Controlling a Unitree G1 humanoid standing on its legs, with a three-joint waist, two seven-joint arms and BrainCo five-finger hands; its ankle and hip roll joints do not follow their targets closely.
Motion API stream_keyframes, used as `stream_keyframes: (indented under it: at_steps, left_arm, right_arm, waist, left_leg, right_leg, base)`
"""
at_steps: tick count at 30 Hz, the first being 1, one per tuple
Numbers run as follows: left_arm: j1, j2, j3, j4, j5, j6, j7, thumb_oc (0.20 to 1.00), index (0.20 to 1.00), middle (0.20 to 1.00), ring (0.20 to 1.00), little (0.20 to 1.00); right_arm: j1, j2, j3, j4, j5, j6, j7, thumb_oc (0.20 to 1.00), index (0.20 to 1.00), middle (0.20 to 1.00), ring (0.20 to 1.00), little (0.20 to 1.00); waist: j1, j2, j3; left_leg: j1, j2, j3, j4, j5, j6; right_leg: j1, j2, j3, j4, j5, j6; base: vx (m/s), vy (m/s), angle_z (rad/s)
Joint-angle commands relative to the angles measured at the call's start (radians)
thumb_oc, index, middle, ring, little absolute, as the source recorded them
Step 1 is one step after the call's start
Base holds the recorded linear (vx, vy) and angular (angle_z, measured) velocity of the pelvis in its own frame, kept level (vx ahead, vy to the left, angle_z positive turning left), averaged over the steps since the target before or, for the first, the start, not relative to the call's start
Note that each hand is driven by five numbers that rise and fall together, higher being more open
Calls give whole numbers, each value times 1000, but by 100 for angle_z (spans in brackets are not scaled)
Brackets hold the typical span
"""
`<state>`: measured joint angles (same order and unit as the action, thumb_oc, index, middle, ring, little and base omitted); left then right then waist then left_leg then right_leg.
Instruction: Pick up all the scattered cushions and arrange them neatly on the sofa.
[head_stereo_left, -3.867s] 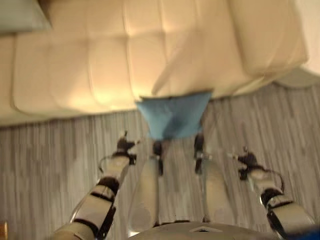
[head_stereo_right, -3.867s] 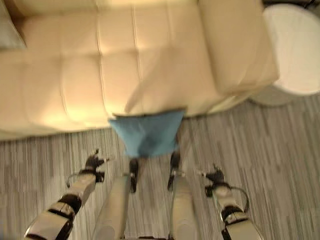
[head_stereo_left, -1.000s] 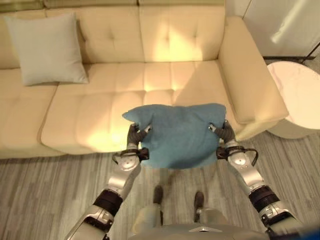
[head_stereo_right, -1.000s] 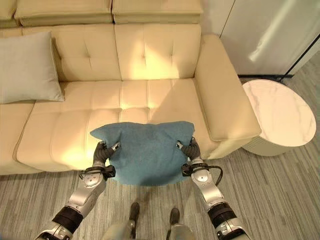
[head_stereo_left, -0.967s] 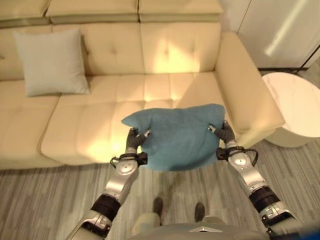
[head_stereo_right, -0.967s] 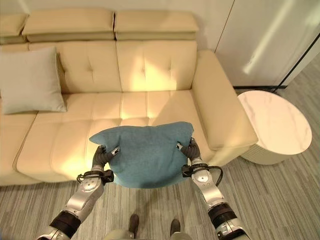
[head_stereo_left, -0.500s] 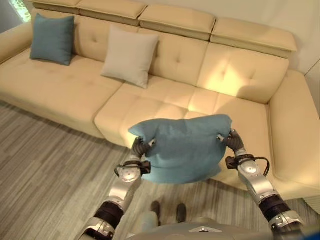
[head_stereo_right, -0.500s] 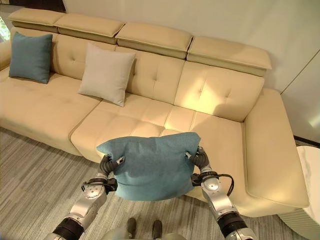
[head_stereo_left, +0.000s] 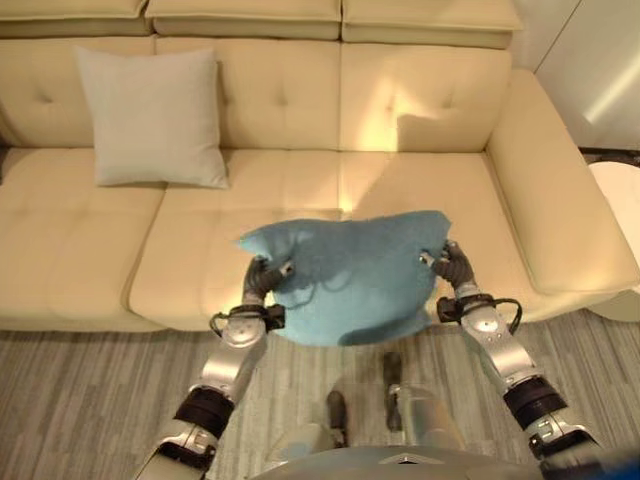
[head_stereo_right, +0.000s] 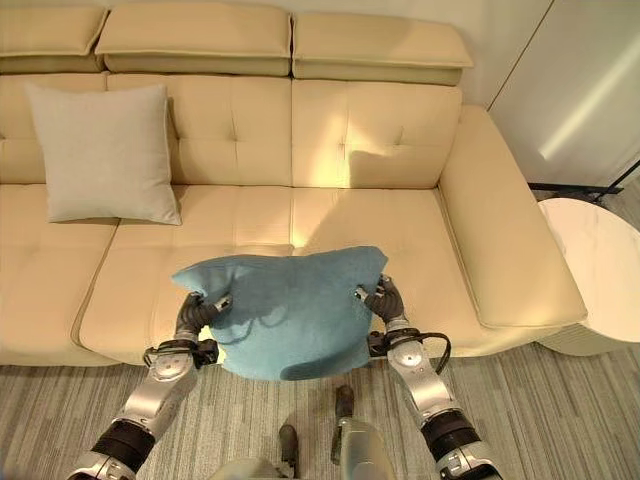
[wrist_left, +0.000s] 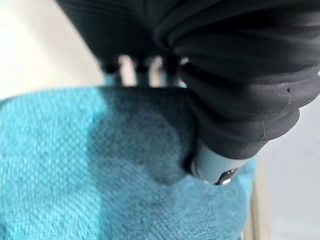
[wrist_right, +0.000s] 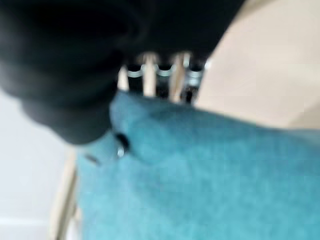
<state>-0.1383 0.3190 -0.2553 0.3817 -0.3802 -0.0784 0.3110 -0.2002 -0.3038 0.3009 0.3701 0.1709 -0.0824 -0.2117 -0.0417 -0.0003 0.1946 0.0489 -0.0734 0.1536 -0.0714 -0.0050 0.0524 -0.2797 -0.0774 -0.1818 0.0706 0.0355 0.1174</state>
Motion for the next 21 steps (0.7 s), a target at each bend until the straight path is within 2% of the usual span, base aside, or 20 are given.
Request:
stream_keyframes:
  at_steps: [1,2,3,4,5,6,8,9,10,11,12,13,15,19,21]
  left_arm:
    - [-16,-27,-52,-124,22,-95,-32,200,200,200,200,200]
    - [-6,-45,-59,-122,6,-83,-42,200,200,200,200,200]
    - [-18,-52,-70,-115,1,-83,-48,200,200,200,200,200]
    - [-41,-63,-83,-104,-20,-83,-46,200,200,200,200,200]
    - [-48,-63,-89,-108,-19,-81,-45,200,200,200,200,200]
    - [-46,-62,-91,-109,-11,-78,-46,200,200,200,200,200]
    - [-54,-64,-95,-111,-3,-74,-40,200,200,200,200,200]
    - [-53,-64,-90,-121,-6,-75,-36,200,200,200,200,200]
    - [-45,-59,-90,-137,-8,-80,-38,200,200,200,200,200]
    - [-51,-42,-83,-151,5,-77,-31,200,200,200,200,200]
    - [-51,-42,-83,-151,5,-77,-31,200,200,200,200,200]
    - [-75,-22,-83,-156,5,-82,-19,200,200,200,200,200]
    - [-83,-21,-83,-153,7,-84,-17,200,200,200,200,200]
    - [-102,-22,-72,-144,1,-90,-7,200,200,200,200,200]
    - [-94,-25,-69,-145,6,-88,-8,200,200,200,200,200]
  right_arm:
    - [-68,3,-26,-52,-25,-91,5,200,200,200,200,200]
    - [-46,-17,-43,-76,-24,-89,3,200,200,200,200,200]
    - [-35,-27,-59,-85,-13,-91,-6,200,200,200,200,200]
    - [-26,-36,-73,-91,10,-94,-18,200,200,200,200,200]
    - [-25,-37,-77,-89,18,-90,-24,200,200,200,200,200]
    - [-24,-38,-84,-87,20,-90,-23,200,200,200,200,200]
    - [-25,-35,-83,-81,17,-91,-29,200,200,200,200,200]
    - [-26,-32,-85,-73,13,-88,-35,200,200,200,200,200]
    - [-30,-21,-83,-74,4,-86,-32,200,200,200,200,200]
    - [-55,2,-73,-68,-5,-86,-30,200,200,200,200,200]
    - [-55,2,-73,-68,-5,-86,-31,200,200,200,200,200]
    - [-83,14,-59,-62,-11,-87,-34,200,200,200,200,200]
    - [-86,15,-60,-61,-14,-87,-35,200,200,200,200,200]
    - [-107,7,-55,-43,-19,-79,-34,200,200,200,200,200]
    - [-100,5,-57,-44,-21,-80,-31,200,200,200,200,200]
  waist:
    - [-4,-50,-118]
    - [-9,-50,-135]
    - [-17,-53,-130]
    - [-18,-66,-118]
    - [-7,-69,-118]
    - [-5,-60,-125]
    - [5,-51,-123]
    - [16,-46,-112]
    - [14,-33,-123]
    - [22,-32,-115]
    - [24,-32,-115]
    - [22,-29,-101]
    - [21,-29,-102]
    - [24,-32,-110]
    - [20,-39,-113]
  left_leg:
    - [0,52,-57,112,-92,-82]
    - [-1,78,-72,152,-96,-109]
    - [-34,104,-75,237,-75,-136]
    - [-95,132,-79,351,-29,-153]
    - [-128,85,-111,283,-57,-134]
    - [-139,78,-114,181,-26,-126]
    - [-185,66,-122,115,49,-129]
    - [-217,62,-133,114,83,-144]
    - [-165,59,-137,70,67,-123]
    - [-127,50,-119,72,41,-86]
    - [-127,50,-117,72,41,-86]
    - [-118,57,-109,75,32,-72]
    - [-118,56,-111,75,27,-71]
    - [-105,53,-114,75,3,-74]
    - [-101,53,-115,84,-3,-77]
  right_leg:
    - [104,3,75,-30,35,44]
    - [137,20,80,-27,11,21]
    - [164,23,64,-34,1,2]
    - [198,30,45,-50,-12,-22]
    - [219,32,55,-69,-21,-20]
    - [234,42,63,-84,-24,-15]
    - [257,54,75,-89,-35,-17]
    - [271,58,93,-80,-47,-21]
    - [272,50,105,-43,-73,-15]
    - [234,19,120,90,-87,10]
    - [233,19,122,93,-88,10]
    - [166,10,155,202,-66,29]
    - [156,10,172,198,-65,26]
    - [145,-30,183,35,-18,34]
    - [169,-37,194,-2,0,50]
  base:
    - [375,-319,32]
    - [322,-368,67]
    - [314,-490,66]
    - [248,-366,78]
    - [293,-240,61]
    - [267,-51,25]
    - [212,37,-38]
    - [313,175,-31]
    - [421,367,-76]
    - [343,336,-62]
    - [206,282,-86]
    - [30,80,-47]
    - [45,55,-39]
    - [59,-23,-11]
    - [60,-52,3]
